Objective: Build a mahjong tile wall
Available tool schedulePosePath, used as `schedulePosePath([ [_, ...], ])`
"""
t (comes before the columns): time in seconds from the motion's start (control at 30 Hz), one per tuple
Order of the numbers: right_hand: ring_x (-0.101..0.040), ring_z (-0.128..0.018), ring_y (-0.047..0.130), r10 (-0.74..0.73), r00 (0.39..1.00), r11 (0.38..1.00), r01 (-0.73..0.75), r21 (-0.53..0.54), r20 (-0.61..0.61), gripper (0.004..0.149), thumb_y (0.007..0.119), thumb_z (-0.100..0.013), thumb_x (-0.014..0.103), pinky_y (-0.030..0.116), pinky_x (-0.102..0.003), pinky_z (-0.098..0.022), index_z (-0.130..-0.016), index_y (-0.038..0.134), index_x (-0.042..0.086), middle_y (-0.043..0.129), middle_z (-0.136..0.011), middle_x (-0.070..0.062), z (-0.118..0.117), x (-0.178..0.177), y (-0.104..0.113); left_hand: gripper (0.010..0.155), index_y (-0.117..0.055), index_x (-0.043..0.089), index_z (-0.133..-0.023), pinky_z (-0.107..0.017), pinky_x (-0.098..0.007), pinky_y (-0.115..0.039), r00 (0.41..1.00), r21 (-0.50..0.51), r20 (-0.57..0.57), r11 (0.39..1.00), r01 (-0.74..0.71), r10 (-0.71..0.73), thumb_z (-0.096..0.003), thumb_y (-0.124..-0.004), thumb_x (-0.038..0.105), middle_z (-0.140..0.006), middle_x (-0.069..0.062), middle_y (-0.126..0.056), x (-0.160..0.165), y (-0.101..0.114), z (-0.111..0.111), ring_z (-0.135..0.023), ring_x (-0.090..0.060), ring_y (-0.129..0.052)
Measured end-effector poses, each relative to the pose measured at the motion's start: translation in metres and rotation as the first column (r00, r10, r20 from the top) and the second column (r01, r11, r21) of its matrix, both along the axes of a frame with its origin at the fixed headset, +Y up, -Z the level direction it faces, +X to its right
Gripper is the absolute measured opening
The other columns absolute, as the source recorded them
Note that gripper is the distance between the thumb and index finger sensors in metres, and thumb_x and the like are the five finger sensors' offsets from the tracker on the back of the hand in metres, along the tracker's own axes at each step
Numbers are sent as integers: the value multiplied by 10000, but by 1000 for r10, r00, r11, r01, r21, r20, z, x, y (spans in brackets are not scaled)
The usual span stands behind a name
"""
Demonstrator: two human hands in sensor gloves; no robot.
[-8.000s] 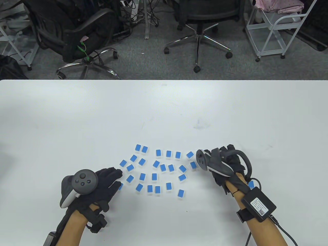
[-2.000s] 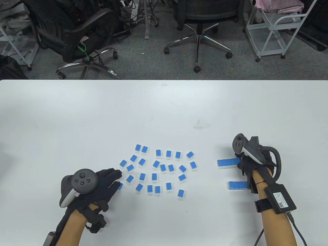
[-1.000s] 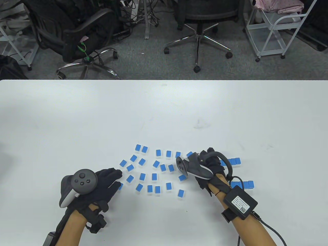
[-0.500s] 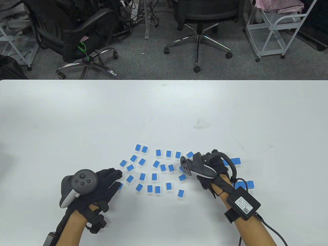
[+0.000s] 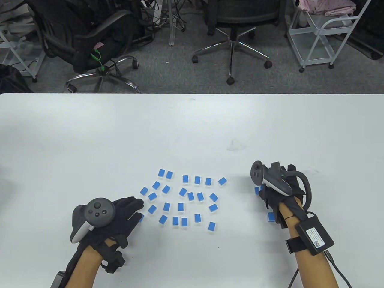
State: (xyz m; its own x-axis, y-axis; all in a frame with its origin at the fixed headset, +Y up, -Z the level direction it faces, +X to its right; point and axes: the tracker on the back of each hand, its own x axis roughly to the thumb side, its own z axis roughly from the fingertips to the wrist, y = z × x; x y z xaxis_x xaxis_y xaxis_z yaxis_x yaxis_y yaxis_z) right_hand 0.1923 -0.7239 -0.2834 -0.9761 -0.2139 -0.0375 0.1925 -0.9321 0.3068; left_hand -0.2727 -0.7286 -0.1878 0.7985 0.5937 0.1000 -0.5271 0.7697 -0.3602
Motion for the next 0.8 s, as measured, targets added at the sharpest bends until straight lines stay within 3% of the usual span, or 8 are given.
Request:
schedulePosePath([
  [0.8, -297, -980, 706, 28, 999, 1000, -28, 1, -30, 563, 936, -296, 445, 405, -660, -792, -828, 758, 397, 801, -957, 23, 0, -10, -5, 608, -621, 273, -1084, -782, -651, -362, 1000, -2, -1, 1000, 1, -1, -527, -630, 518, -1174, -65, -546, -1, 0, 0, -1095, -383, -466],
])
